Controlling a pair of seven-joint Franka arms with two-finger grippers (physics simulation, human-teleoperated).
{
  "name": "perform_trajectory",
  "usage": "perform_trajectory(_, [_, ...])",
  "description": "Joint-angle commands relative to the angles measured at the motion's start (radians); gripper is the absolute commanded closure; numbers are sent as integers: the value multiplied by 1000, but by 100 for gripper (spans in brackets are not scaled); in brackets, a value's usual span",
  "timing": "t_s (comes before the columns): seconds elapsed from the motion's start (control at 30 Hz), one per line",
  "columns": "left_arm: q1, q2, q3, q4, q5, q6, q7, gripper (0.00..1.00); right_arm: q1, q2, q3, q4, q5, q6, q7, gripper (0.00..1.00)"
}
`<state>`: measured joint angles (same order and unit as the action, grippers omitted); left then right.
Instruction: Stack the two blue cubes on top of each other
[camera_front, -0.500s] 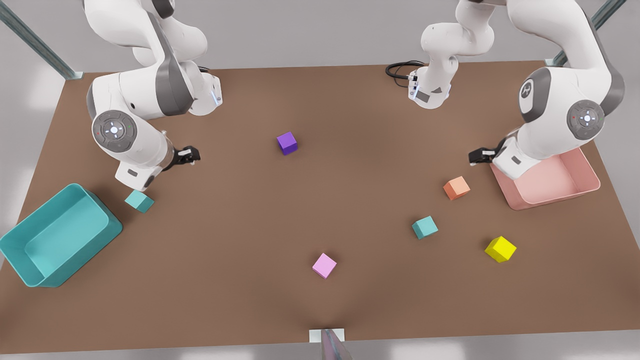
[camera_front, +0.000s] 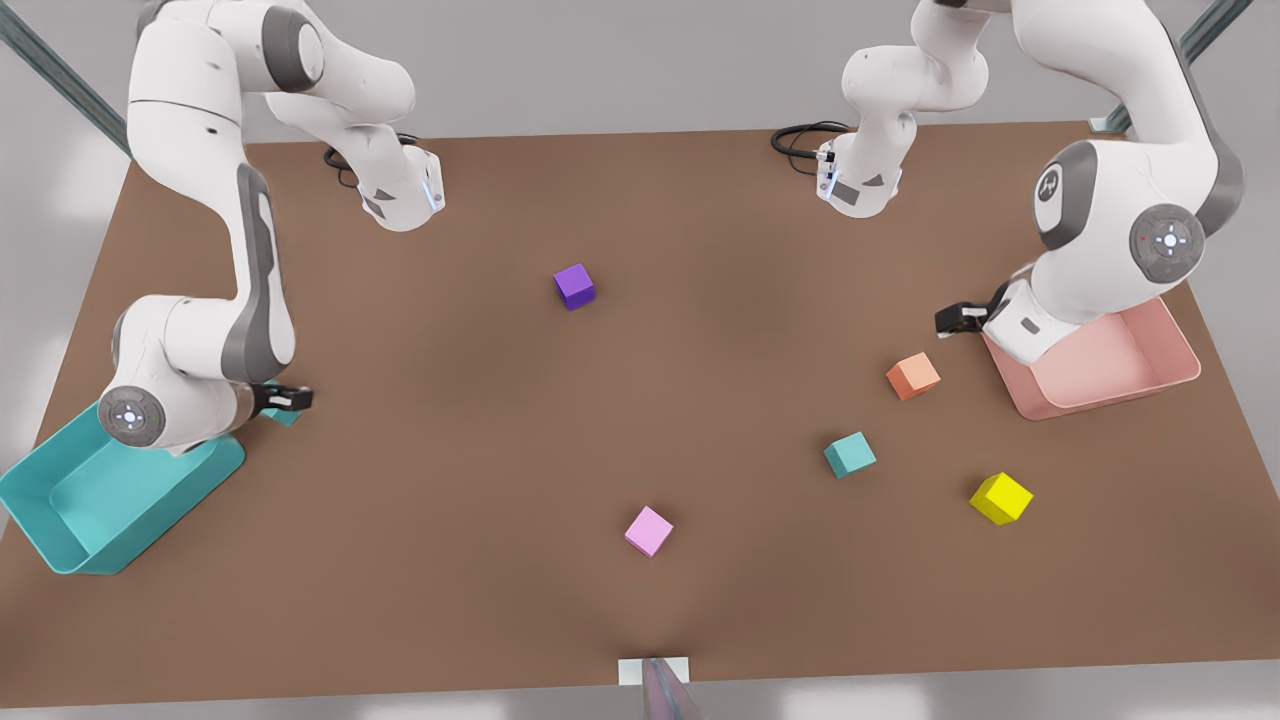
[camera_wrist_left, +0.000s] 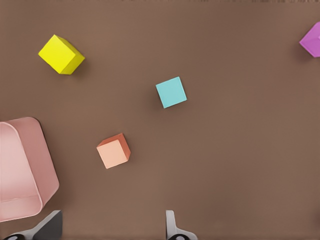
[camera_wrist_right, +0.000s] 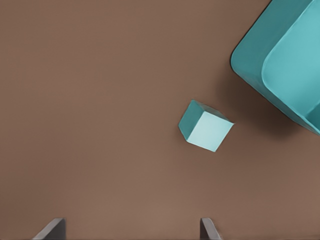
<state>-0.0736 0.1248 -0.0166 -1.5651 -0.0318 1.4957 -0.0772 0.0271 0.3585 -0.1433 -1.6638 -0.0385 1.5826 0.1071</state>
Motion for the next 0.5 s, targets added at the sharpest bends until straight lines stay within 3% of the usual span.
perform_trajectory(0.0, [0, 1, 1, 0, 1, 1, -12, 0, -59, -3, -1, -65, 80, 241, 137, 0])
perform_trajectory(0.17, [18, -1, -3, 14, -25, 0, -12, 0, -114, -4, -1, -189, 85, 433, 115, 0])
perform_trajectory(0.27, [23, 7, -3, 13, -59, 0, -12, 0, -148, -72, 1, -347, 85, 623, 43, 0])
perform_trajectory(0.47, [29, 10, -2, 13, -59, -2, -10, 0, -182, -89, -1, -451, 101, 746, 43, 0])
